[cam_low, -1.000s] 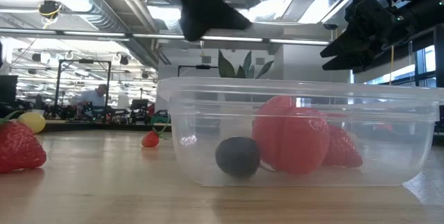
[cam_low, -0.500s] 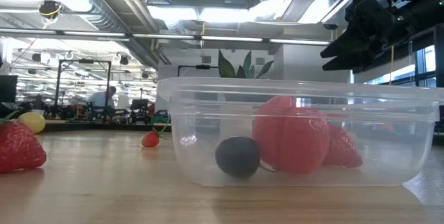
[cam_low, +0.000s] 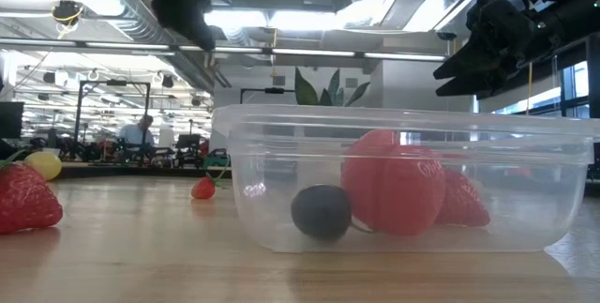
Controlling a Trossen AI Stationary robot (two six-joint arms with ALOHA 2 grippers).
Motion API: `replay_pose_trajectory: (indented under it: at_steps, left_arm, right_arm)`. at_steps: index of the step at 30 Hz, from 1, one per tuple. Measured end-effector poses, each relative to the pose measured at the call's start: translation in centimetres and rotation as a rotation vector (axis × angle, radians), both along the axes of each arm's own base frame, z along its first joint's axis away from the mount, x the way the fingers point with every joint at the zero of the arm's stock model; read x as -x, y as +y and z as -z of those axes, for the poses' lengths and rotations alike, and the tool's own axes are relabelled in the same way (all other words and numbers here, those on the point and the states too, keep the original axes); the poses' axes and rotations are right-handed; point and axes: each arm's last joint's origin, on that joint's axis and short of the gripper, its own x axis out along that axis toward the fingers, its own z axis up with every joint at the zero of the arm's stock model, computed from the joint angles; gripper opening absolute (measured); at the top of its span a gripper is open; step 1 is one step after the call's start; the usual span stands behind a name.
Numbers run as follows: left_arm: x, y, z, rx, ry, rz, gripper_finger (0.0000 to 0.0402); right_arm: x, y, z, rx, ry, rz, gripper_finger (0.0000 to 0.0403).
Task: Pick and placing Produce into tupperware
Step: Put the red strawberry in the bin
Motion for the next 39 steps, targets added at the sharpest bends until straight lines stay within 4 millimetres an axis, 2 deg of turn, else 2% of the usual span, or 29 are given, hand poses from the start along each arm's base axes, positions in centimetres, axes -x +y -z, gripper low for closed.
replay_pose_trajectory:
  at_steps: [4,9,17,27,39]
  left_arm:
    - [0.0,0.4,0.3,-0.102,0.003,-0.073,0.0307]
    - [-0.5,0.7,1.3,-0.139,0.055,-0.052,0.0305]
    - [-2.1,0.3,4.7,-0.193,0.191,-0.017,0.0285]
    - [-3.7,1.5,8.3,-0.191,0.331,0.007,0.0262]
    - [-4.9,2.1,10.1,-0.154,0.359,0.024,0.0228]
  right_arm:
    - [0.0,0.0,0.0,0.0,0.0,0.0,0.0312]
    - [0.0,0.0,0.0,-0.001,0.003,0.0,0.0312]
    - [0.1,0.0,0.2,-0.001,0.019,0.0,0.0312]
    - [0.4,0.0,0.9,-0.01,0.103,0.0,0.0312]
    - [0.5,0.1,1.0,-0.012,0.113,0.0,0.0312]
